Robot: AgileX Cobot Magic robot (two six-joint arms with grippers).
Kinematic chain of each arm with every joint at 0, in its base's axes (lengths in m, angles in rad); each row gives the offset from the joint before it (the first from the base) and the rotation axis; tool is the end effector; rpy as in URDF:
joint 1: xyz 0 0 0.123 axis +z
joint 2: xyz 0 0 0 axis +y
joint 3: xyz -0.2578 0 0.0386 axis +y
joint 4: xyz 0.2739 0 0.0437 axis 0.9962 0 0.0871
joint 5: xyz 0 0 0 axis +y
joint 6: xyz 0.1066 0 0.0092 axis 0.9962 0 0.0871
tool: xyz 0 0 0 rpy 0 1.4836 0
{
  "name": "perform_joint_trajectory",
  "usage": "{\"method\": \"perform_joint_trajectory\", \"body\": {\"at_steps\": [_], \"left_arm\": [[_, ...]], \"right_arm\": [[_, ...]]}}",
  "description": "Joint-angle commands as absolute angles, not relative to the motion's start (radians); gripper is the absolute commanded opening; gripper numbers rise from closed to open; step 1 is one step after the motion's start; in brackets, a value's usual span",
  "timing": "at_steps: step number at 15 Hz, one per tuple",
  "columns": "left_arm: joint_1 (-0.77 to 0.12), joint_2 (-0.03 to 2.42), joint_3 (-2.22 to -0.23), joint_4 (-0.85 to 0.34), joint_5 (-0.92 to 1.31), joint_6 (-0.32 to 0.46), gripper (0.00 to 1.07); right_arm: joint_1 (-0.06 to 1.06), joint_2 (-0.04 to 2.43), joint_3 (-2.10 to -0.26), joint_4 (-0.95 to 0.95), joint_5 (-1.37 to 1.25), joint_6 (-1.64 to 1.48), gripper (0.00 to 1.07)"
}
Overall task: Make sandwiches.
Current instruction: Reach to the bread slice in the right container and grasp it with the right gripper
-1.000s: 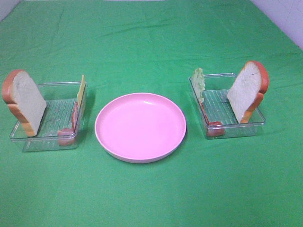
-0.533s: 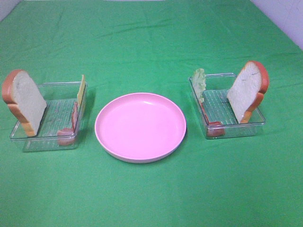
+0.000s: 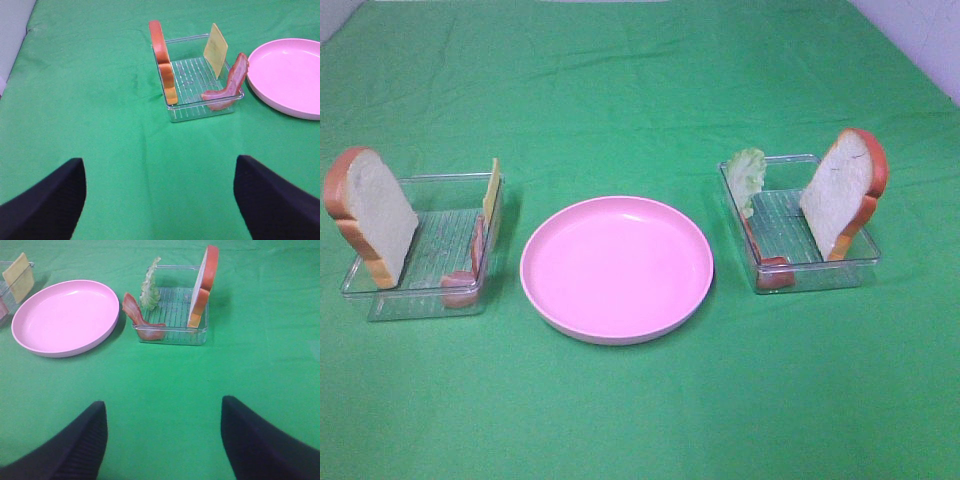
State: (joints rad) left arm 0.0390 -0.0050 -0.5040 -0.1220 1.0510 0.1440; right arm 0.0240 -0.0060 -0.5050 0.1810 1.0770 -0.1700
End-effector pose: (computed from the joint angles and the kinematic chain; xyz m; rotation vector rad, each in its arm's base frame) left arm 0.0560 -0.0091 0.2854 0.1115 2.0167 -0.0295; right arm 0.0531 0.0183 0.2840 -0.2087 2.0278 0.1252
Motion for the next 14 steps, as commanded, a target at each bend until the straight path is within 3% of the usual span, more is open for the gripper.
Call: {"method": "perform_joint_trajectory", "body": {"at_steps": [1,5,8,14], "left_arm": [[0.037,-0.024,-0.503,-0.124,1.042,0.138,0.78],[0.037,-0.024,-0.503,-0.124,1.042,0.138,0.78],[0.037,-0.024,-0.503,-0.124,1.042,0.138,0.78],[0.037,-0.024,-0.503,-0.124,1.042,0.138,0.78]], "right_arm": [[0.023,-0.004,-0.507,0.179,1.06,-0.18,0.63],[0.023,0.134,-0.532,0.168,0.952,-0.147,0.61],[0.023,0.466,-0.543,0.176,0.696,-0.127,0.61],[0.023,1.077,-0.81,0.194,0.699,-0.12,0.61]]}}
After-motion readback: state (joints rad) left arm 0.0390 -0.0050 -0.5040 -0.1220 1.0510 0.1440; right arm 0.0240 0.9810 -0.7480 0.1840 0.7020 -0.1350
